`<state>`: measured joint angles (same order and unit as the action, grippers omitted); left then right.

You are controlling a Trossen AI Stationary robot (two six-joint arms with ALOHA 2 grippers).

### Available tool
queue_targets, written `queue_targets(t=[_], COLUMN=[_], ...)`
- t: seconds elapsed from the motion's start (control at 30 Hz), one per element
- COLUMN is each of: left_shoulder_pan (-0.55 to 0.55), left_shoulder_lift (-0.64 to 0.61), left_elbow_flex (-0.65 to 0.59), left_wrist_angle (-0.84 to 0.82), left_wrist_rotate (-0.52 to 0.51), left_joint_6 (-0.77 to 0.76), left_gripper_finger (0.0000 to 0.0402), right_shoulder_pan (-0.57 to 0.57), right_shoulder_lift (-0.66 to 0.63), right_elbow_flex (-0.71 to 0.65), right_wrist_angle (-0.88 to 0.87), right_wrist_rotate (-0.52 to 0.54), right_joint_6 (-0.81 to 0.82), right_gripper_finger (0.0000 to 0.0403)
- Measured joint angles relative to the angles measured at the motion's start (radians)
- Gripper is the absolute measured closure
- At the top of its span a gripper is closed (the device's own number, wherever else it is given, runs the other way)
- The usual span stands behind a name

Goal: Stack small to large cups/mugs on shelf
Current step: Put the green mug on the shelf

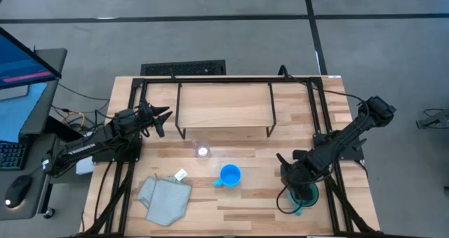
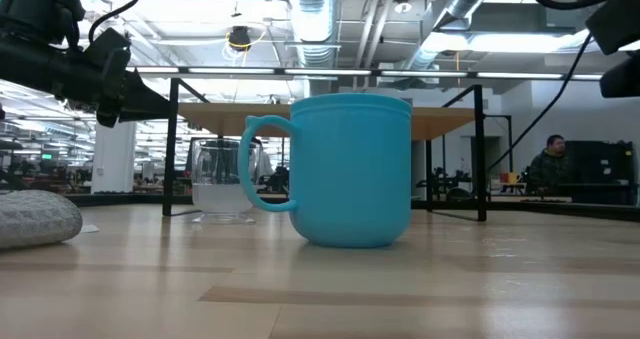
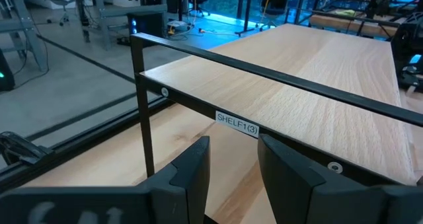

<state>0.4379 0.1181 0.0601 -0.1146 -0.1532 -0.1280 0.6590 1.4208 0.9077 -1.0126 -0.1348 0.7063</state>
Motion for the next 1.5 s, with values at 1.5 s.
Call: queue_targets(t=[1.5], left_shoulder_pan=[0.000], left_shoulder_lift=[0.000], left_elbow_flex=[0.000], left_wrist_angle=[0.000], left_wrist_rotate=[0.014], left_joint_6=[-0.055], left_gripper_finger=[0.0283], right_shoulder_pan=[-0.529], right_shoulder_lift=[-0.069], right_elbow_flex=[0.466], right_wrist_angle=[-0.577], right_wrist_rotate=[0.044], right_joint_6=[-0.421], right_gripper_finger=[0.0372])
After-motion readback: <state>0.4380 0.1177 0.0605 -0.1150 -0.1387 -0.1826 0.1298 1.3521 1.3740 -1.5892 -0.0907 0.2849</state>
